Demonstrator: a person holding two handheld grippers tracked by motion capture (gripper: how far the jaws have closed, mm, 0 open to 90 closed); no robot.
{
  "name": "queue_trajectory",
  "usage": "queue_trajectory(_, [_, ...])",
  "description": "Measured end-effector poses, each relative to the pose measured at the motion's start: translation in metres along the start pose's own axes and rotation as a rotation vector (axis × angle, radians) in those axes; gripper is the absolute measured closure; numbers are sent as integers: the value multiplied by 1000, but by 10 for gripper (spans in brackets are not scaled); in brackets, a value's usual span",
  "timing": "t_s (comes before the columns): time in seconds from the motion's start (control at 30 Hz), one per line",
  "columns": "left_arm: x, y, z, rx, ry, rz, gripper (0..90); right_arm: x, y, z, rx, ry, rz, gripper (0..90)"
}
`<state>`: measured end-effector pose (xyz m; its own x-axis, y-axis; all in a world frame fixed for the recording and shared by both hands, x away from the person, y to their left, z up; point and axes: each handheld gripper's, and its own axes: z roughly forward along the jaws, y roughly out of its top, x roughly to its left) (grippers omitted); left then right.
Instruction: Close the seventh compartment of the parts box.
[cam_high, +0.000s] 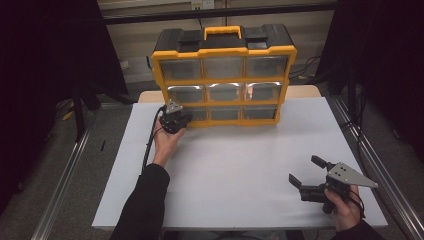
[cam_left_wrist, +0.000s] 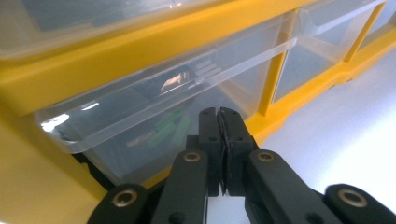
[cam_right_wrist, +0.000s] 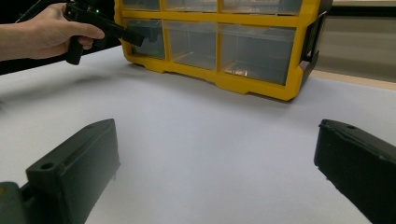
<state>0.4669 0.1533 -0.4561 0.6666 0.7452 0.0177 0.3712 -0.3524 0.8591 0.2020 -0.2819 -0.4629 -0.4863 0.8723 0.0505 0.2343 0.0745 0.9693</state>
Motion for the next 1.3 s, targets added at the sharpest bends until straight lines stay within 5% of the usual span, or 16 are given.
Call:
queue_trajectory(0.3, [-4, -5, -11, -45, -20, -21, 750, 0, 0, -3, -5, -11, 4, 0])
queue_trajectory(0.57, [-8, -15, -35, -108, 15, -45, 361, 2, 1, -1, 0, -11, -6, 0])
queue_trajectory(0.8, [-15, -17, -60, -82, 26, -29, 98, 2, 1, -2, 0, -20, -3, 0])
queue_trajectory(1.3, [-33, -32, -97, -148, -26, -13, 29, 2, 1, 0, 0, -21, -8, 0])
